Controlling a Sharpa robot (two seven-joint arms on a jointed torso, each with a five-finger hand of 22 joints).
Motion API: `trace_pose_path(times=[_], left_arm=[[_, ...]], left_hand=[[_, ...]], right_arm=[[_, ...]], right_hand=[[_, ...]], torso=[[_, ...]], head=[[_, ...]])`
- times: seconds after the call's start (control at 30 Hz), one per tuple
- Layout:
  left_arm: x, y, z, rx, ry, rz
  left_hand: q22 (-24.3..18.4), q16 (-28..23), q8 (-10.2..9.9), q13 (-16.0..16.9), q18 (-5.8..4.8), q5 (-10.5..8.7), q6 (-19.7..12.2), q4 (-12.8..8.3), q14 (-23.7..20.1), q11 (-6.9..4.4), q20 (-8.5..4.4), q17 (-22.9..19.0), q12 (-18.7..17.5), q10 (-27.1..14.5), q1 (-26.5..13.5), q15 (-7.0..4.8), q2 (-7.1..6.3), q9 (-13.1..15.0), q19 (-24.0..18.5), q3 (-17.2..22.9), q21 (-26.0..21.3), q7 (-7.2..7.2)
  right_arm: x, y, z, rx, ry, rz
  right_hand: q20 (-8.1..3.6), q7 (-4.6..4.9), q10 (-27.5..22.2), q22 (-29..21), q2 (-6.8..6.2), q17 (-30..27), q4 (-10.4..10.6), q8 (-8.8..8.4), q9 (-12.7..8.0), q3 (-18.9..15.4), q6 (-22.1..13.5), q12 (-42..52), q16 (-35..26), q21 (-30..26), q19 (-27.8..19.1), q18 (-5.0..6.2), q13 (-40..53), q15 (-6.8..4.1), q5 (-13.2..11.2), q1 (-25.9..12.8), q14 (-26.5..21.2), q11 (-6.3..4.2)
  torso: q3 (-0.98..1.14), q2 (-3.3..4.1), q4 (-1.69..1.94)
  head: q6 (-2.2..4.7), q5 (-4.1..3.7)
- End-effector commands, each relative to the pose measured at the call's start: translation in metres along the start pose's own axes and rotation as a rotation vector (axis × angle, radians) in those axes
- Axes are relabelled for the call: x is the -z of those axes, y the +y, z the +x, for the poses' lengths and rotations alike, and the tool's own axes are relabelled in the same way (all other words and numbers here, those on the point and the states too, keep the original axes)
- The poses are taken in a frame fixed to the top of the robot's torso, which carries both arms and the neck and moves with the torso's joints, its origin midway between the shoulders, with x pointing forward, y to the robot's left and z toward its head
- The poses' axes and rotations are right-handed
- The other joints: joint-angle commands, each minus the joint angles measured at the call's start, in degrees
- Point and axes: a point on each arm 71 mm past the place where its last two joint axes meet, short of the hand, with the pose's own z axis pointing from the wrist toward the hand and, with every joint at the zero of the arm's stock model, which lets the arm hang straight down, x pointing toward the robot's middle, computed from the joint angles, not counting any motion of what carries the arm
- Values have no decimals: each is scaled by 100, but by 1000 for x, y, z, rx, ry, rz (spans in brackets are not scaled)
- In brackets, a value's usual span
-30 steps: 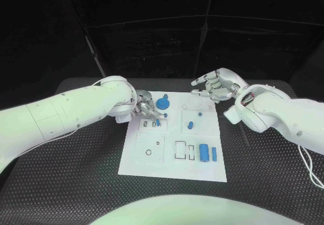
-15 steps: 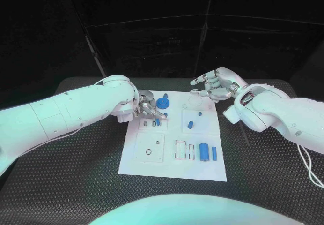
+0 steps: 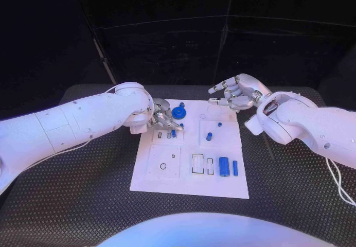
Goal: Assemble the parts on the task board
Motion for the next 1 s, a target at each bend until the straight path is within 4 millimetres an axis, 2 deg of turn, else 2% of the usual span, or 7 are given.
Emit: trace_pose_path(times=[0.03,0.77,1.0], left_arm=[[0,-1,0,-13,5,-7],[-1,-1,2,-42,33,-17],[-1,-2,2,-47,39,-17]], left_hand=[[7,36,23,5,-67,-9,-32,-12,615,-21,0,1508,-4,-29,66,-39,0,10,-10,-13,9,-5],[51,36,90,28,-72,-6,-67,-42,615,-25,0,1508,14,-19,261,-41,35,103,-1,-2,29,-10],[55,36,101,39,-73,-6,-65,-35,615,-26,0,1508,23,-12,261,-41,26,115,0,-12,31,-12]], right_arm=[[-1,2,0,2,7,-8],[-1,1,0,9,12,-4],[-1,0,0,11,11,-3]], right_hand=[[-11,1,-19,-13,44,-4,6,36,-4,-36,44,-6,-24,-28,-41,117,12,-25,45,-24,226,-6],[-12,1,-17,-12,49,-3,4,37,-4,-38,44,-6,-24,-28,-39,117,12,-26,55,-21,226,-6],[-16,-1,-13,-16,57,-4,6,46,-5,-76,46,-3,-32,-36,-31,116,10,-28,125,-42,230,-9]], torso=[[-3,1,2],[-4,3,3],[-4,-3,0]], head=[[-1,-2],[-33,-15],[-44,-12]])
